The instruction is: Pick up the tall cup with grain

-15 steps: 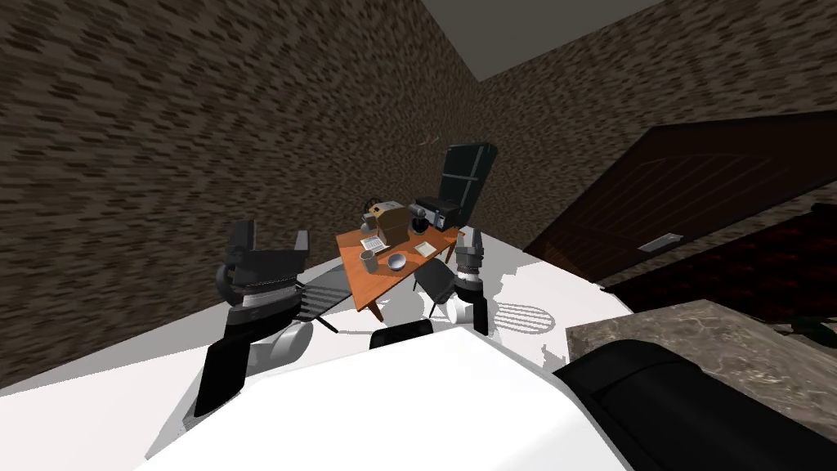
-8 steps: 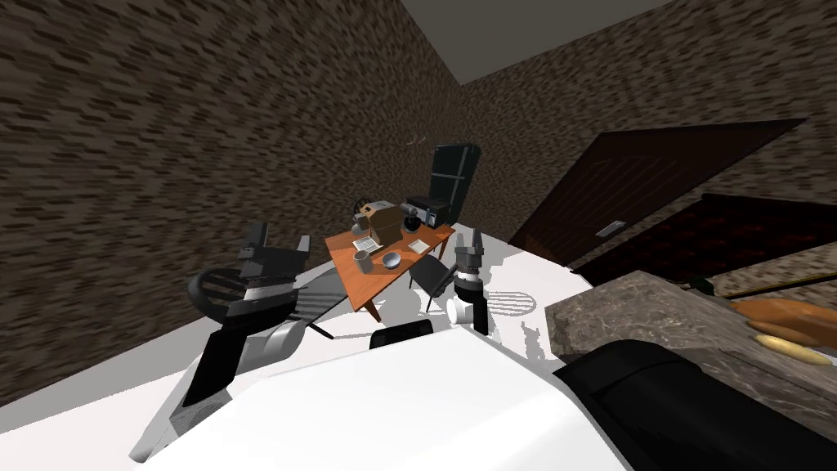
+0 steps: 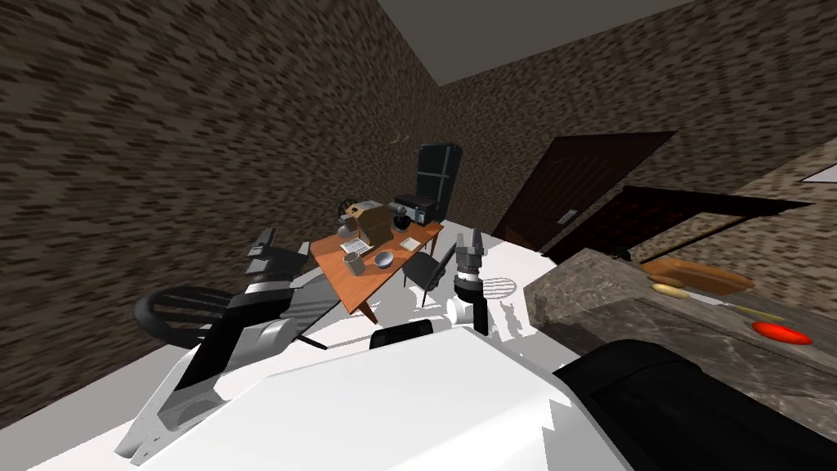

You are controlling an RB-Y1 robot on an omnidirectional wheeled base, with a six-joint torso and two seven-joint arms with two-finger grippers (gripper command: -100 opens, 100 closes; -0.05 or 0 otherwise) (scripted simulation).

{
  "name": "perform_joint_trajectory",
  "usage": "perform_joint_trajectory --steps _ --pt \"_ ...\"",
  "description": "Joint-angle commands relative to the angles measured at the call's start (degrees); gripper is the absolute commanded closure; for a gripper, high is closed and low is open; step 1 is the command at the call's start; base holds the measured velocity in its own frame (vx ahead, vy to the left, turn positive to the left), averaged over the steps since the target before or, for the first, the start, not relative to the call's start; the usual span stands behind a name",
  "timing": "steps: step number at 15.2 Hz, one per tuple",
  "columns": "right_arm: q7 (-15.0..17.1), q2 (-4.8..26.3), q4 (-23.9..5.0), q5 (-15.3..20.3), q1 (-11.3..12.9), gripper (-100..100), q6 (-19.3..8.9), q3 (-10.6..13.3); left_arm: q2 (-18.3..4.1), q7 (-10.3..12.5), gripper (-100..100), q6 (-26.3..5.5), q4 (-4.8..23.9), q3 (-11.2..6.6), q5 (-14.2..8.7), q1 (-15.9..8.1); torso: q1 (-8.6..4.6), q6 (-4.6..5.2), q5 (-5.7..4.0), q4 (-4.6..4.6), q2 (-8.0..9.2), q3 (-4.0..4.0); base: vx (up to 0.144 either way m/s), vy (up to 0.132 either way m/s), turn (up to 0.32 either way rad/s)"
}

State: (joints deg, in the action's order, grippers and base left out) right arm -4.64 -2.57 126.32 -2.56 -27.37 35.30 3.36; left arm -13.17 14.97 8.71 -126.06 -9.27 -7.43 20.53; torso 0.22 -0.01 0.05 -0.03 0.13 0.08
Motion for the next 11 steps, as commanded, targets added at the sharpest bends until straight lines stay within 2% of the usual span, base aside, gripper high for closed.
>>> perform_joint_trajectory --steps 1,2,4,5,7,8,9,11 --pt "0.00 0.00 0.00 0.00 0.00 0 0.00 0.00 -0.21 0.29 -100 -1.58 0.24 -0.33 -0.12 -0.29 0.00 0.00 0.00 0.00 0.00 0.00 -0.020 0.010 0.029" --pt "0.00 0.00 0.00 0.00 -0.01 0 0.00 0.00 -1.01 1.66 -100 -3.65 1.59 -1.89 -0.58 -1.11 -0.03 -0.01 -0.01 0.01 -0.05 -0.03 -0.033 0.011 -0.234" --pt "0.00 0.00 0.00 0.00 0.01 0 0.00 0.01 -1.01 1.66 -100 -5.46 1.59 -1.89 -0.58 -1.11 -0.03 0.04 -0.01 0.01 -0.04 -0.03 -0.040 0.020 -0.200" --pt "0.00 0.00 0.00 0.00 0.00 0 0.00 0.00 -1.78 3.09 -100 -7.10 3.02 -3.48 -1.05 -1.98 -0.02 0.01 -0.01 0.01 -0.05 -0.03 -0.041 0.022 -0.231" --pt "0.00 0.00 0.00 0.00 0.01 0 0.00 0.00 -1.78 3.09 -100 -9.46 3.02 -3.48 -1.05 -1.98 0.00 0.04 0.00 0.01 -0.02 -0.02 -0.042 0.025 -0.199" --pt "0.00 0.00 0.00 0.00 0.00 0 0.00 0.00 -1.78 3.09 -100 -9.50 3.02 -3.48 -1.05 -1.98 0.00 0.01 0.00 0.01 -0.04 -0.02 -0.020 0.010 -0.016" --pt "0.00 0.00 0.00 0.00 -0.01 0 0.00 0.00 -2.52 4.58 -100 -11.35 4.52 -5.08 -1.52 -2.90 -0.03 -0.01 -0.01 0.02 -0.08 -0.04 -0.027 0.006 -0.218" --pt "0.00 0.00 0.00 0.00 0.01 0 0.00 0.01 -2.52 4.58 -100 -13.64 4.52 -5.08 -1.52 -2.90 -0.04 0.04 -0.01 0.02 -0.07 -0.05 -0.033 0.014 -0.207"
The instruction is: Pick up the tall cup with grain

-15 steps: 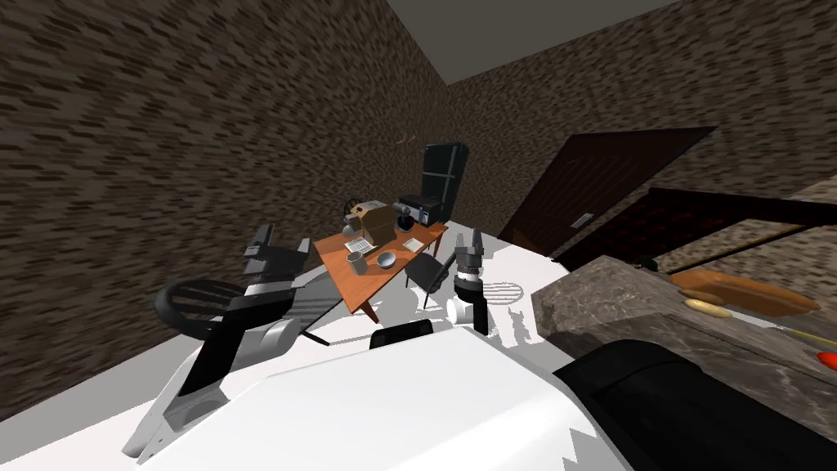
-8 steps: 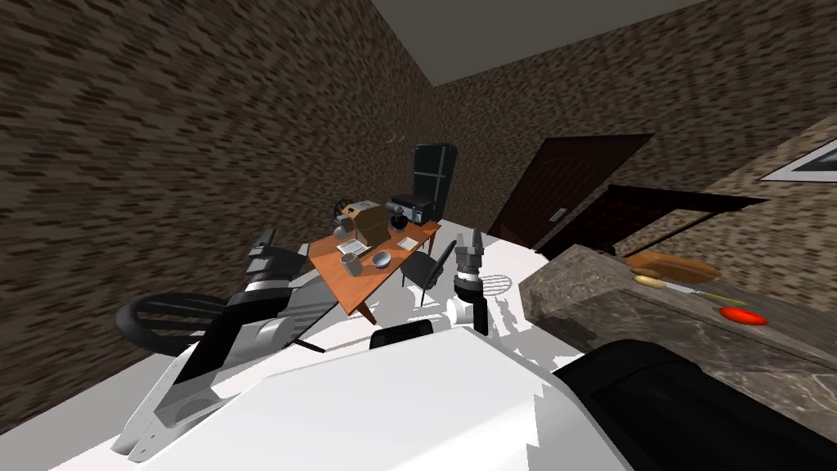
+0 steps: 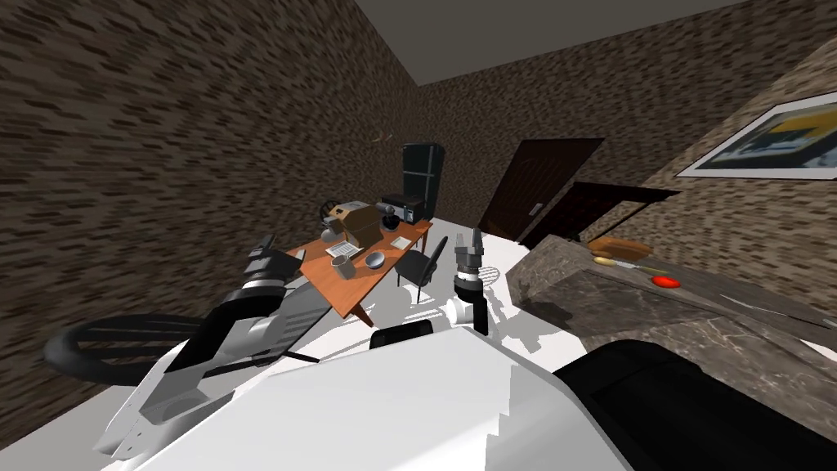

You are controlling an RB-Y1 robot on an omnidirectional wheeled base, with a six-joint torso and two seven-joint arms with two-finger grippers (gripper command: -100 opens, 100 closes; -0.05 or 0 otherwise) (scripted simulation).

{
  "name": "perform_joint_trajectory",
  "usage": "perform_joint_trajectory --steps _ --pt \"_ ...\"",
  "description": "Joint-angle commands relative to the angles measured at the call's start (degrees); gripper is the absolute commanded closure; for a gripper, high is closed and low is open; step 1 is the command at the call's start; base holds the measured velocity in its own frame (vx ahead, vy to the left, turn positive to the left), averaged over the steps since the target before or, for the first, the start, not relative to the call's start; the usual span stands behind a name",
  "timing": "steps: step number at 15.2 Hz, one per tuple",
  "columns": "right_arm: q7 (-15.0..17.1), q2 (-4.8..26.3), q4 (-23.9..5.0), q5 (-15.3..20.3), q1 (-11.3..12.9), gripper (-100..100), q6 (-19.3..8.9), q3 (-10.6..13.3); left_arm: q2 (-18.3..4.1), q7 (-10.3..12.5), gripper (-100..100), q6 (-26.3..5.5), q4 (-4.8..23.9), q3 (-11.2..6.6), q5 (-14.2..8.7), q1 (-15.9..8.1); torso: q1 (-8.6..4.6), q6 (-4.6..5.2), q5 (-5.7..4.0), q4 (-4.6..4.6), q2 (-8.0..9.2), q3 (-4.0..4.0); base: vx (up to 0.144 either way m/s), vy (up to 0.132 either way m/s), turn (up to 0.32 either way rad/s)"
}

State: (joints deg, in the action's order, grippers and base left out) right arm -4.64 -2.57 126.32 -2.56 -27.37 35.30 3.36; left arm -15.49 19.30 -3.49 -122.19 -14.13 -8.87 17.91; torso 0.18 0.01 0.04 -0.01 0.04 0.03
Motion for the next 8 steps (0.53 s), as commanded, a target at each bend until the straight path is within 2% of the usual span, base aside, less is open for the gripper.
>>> perform_joint_trajectory --steps 1,2,4,5,6,8 --pt "0.00 0.00 0.00 0.00 0.00 0 0.00 0.00 -0.92 1.78 -100 -2.86 2.23 -1.83 -0.56 -1.23 0.00 0.00 0.00 0.00 0.00 0.00 -0.033 0.017 -0.301" --pt "0.00 0.00 0.00 0.00 0.01 0 0.00 0.01 -0.92 1.78 -100 -3.95 2.23 -1.83 -0.56 -1.23 0.01 0.05 0.00 0.00 0.00 0.00 -0.043 0.022 -0.266" --pt "0.00 0.00 0.00 0.00 0.00 0 0.00 0.00 -0.92 1.78 -100 -5.85 2.23 -1.83 -0.56 -1.23 0.04 -0.02 0.01 0.00 0.02 0.01 -0.027 0.014 -0.039" --pt "0.00 0.00 0.00 0.00 -0.01 0 0.00 0.00 -1.60 3.36 -100 -7.33 3.86 -3.42 -1.03 -2.22 0.02 -0.02 0.01 0.00 -0.02 -0.01 -0.022 0.003 -0.249" --pt "0.00 0.00 0.00 0.00 0.01 0 0.00 0.01 -1.60 3.36 -100 -8.55 3.86 -3.42 -1.03 -2.22 -0.01 0.05 0.00 0.01 -0.04 -0.02 -0.029 0.008 -0.307" --pt "0.00 0.00 0.00 0.00 0.00 0 0.00 0.00 -1.60 3.36 -100 -10.31 3.86 -3.42 -1.03 -2.22 0.01 -0.01 0.00 0.01 -0.03 -0.02 -0.021 0.014 -0.052"
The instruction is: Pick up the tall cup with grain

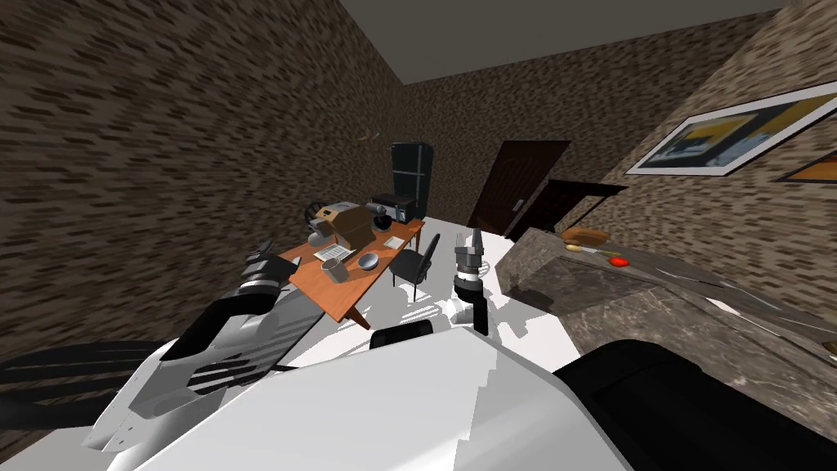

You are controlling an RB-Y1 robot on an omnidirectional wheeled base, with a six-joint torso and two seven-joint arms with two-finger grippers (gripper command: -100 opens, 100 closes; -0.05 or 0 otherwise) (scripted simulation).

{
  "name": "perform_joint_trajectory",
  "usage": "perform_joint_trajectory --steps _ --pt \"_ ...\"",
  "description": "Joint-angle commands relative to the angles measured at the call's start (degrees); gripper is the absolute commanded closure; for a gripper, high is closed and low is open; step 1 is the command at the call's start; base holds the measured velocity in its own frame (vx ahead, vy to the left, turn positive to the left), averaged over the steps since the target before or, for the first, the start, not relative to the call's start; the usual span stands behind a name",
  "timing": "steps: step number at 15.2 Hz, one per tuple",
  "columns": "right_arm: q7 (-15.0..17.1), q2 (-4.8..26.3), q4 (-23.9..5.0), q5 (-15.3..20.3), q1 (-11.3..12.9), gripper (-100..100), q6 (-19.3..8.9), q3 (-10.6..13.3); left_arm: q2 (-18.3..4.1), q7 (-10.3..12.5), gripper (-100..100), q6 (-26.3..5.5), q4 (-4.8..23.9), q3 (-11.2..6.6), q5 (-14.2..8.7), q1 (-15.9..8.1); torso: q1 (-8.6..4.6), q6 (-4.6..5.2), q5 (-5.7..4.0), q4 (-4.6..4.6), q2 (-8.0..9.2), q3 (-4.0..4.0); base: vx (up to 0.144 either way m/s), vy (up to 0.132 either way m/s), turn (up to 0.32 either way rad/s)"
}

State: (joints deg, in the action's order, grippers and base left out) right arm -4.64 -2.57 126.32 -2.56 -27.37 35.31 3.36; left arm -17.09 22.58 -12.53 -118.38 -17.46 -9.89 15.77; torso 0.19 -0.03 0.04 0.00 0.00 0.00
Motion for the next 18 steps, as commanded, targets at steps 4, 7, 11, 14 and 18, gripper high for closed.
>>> perform_joint_trajectory --steps 4,7,11,14,18 --pt "0.00 0.00 0.00 0.00 0.00 0 0.00 0.00 -0.67 1.69 -100 -5.83 1.73 -1.68 -0.46 -1.10 0.01 0.03 0.00 0.00 -0.01 -0.01 -0.020 0.012 -0.154" --pt "0.00 0.00 0.00 0.00 0.01 0 0.00 0.01 -1.33 3.33 -100 -9.15 3.47 -3.25 -0.91 -2.15 -0.04 0.08 -0.01 0.01 -0.05 -0.03 -0.012 0.003 -0.162" --pt "0.00 0.00 0.00 0.00 0.01 0 0.00 0.00 -1.98 4.99 -100 -14.45 5.27 -4.79 -1.34 -3.22 0.02 0.05 0.00 0.01 -0.02 -0.02 -0.018 0.015 -0.175" --pt "0.00 0.00 0.00 0.00 0.01 0 0.00 0.01 -2.61 6.66 -100 -17.68 7.10 -6.30 -1.76 -4.32 0.00 0.06 0.00 0.01 -0.05 -0.03 -0.010 0.009 -0.148" --pt "0.00 0.00 0.00 0.00 0.01 0 0.00 0.01 -3.24 8.34 -100 -22.65 8.98 -7.78 -2.16 -5.43 0.00 0.07 0.00 0.02 -0.09 -0.05 -0.006 0.011 -0.157"
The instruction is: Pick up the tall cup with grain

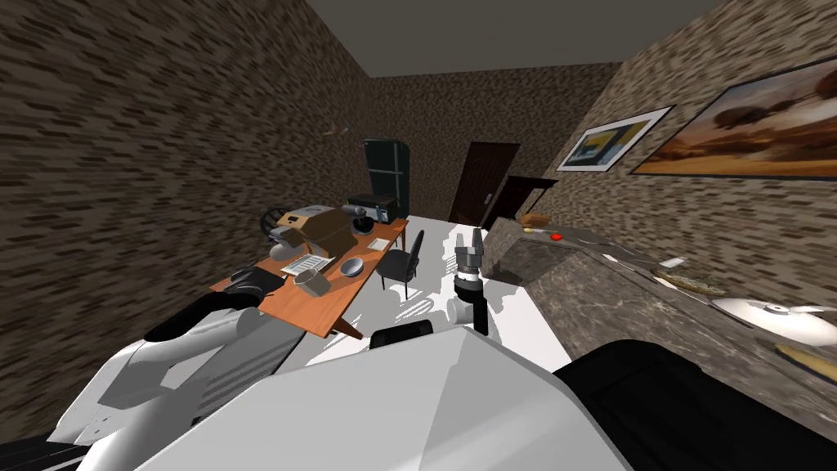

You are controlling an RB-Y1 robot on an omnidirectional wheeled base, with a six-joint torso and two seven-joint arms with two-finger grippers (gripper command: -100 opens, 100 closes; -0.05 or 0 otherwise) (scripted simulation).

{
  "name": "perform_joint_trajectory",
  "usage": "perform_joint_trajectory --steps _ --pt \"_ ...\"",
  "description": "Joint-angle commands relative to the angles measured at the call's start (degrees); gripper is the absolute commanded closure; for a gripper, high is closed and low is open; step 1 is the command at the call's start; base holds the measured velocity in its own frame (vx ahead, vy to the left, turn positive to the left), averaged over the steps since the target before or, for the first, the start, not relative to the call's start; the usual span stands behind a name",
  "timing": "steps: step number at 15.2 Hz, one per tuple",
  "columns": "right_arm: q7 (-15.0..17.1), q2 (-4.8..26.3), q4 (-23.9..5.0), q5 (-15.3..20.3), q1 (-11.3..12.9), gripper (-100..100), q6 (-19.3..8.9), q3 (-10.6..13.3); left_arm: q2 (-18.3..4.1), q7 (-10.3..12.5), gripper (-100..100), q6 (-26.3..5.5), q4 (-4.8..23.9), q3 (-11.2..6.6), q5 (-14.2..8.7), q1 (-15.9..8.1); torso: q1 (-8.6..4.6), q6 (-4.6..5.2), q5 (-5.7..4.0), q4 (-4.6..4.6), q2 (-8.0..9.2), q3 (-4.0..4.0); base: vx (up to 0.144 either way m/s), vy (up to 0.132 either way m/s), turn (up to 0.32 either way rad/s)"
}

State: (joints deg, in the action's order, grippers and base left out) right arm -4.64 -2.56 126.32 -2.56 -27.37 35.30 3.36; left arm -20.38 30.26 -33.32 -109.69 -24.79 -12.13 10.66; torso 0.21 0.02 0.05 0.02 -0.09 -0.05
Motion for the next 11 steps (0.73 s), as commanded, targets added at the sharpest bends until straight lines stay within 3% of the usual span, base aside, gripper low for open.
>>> perform_joint_trajectory --steps 1,3,4,7,8,11 --pt "0.00 0.00 0.00 0.00 0.00 0 0.00 0.00 0.04 0.66 -100 -2.86 0.29 -0.45 0.08 -0.32 0.00 0.00 0.00 0.00 0.00 0.00 -0.006 0.017 -0.078" --pt "0.00 0.00 0.00 0.00 -0.01 0 0.00 -0.01 0.04 0.66 -100 -3.91 0.29 -0.45 0.08 -0.32 0.00 -0.06 0.00 0.00 0.00 0.00 -0.001 0.007 0.031" --pt "0.00 0.00 0.00 0.00 -0.01 0 0.00 -0.01 -0.57 2.35 -100 -5.98 2.19 -1.88 -0.30 -1.45 -0.03 -0.06 0.00 0.00 -0.01 0.00 0.002 0.002 -0.217" --pt "0.00 0.00 0.00 0.00 -0.01 0 0.00 -0.01 -0.57 2.35 -100 -8.69 2.19 -1.88 -0.30 -1.45 0.00 -0.03 0.00 0.01 -0.04 -0.02 0.001 0.015 -0.116" --pt "0.00 0.00 0.00 0.00 -0.01 0 0.00 -0.01 -1.17 4.03 -100 -10.52 4.11 -3.27 -0.66 -2.58 0.00 -0.06 0.00 0.01 -0.03 -0.02 0.004 0.012 -0.161" --pt "0.00 0.00 0.00 0.00 -0.01 0 0.00 -0.01 -1.17 4.03 -100 -13.46 4.11 -3.27 -0.66 -2.58 0.02 -0.03 0.00 0.01 -0.05 -0.02 0.003 0.017 -0.114"
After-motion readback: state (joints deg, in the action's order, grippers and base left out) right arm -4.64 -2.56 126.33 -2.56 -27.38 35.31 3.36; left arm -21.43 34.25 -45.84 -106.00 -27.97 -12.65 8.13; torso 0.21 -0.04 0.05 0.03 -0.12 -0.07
